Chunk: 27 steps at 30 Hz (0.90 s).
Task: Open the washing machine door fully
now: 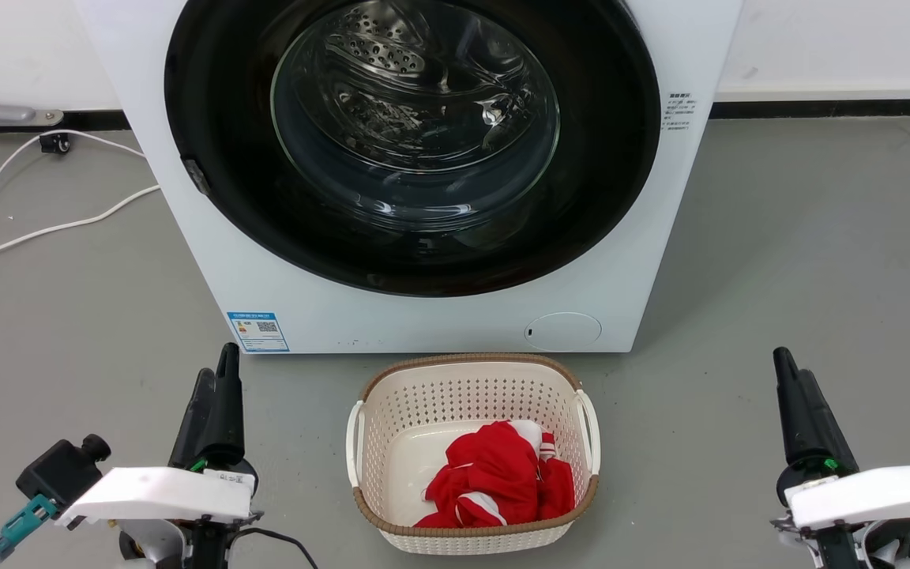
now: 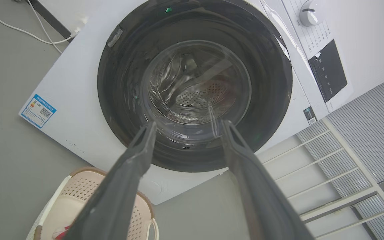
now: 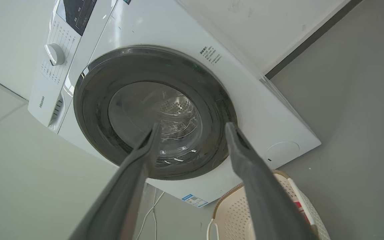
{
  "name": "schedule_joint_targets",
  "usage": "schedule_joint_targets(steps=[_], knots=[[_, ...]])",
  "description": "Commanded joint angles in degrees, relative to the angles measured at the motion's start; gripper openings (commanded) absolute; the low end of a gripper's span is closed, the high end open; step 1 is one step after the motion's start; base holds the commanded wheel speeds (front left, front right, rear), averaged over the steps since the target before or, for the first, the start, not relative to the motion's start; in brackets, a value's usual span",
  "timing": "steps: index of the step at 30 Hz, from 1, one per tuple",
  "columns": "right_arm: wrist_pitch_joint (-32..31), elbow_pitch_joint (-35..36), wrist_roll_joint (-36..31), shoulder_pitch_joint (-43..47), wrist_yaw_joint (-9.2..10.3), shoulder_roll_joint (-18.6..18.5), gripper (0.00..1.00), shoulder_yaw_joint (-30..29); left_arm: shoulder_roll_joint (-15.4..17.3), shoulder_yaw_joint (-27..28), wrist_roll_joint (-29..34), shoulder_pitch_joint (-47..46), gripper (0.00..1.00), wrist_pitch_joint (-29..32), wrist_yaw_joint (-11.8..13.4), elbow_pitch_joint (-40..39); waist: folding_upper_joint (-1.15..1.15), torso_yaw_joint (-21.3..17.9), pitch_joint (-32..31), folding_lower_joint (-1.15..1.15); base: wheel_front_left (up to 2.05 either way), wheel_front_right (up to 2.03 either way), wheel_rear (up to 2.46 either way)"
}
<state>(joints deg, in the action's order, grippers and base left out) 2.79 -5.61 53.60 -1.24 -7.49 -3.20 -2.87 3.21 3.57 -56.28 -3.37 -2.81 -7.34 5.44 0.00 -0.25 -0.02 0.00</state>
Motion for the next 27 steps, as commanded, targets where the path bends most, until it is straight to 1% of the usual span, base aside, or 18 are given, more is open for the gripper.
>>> schedule_joint_targets(steps=[1,8,15,27], knots=[[0.6,1.2,-2.7,-0.3,0.0,0.0,1.0,0.3,0.3,-0.2,2.7,-0.1,1.0,-0.7,-0.1,-1.2,0.0,0.0,0.0,0.0,0.0,0.0,0.0],[1.9,1.5,-10.5,0.4,0.0,0.0,1.0,1.3,0.4,-1.0,10.0,0.4,1.0,-2.0,-0.1,-1.2,0.0,0.0,0.0,0.0,0.0,0.0,0.0],[3.1,1.9,-16.6,0.8,0.0,0.1,1.0,1.6,0.8,-1.9,16.4,0.9,1.0,-3.3,0.3,-1.4,0.0,0.0,-0.2,0.0,0.0,0.0,0.0],[4.4,2.8,-25.8,1.4,0.0,0.2,1.0,1.8,2.0,-3.6,25.8,1.3,1.0,-5.2,1.9,-2.0,0.0,0.0,-0.2,0.0,0.0,0.0,0.0]])
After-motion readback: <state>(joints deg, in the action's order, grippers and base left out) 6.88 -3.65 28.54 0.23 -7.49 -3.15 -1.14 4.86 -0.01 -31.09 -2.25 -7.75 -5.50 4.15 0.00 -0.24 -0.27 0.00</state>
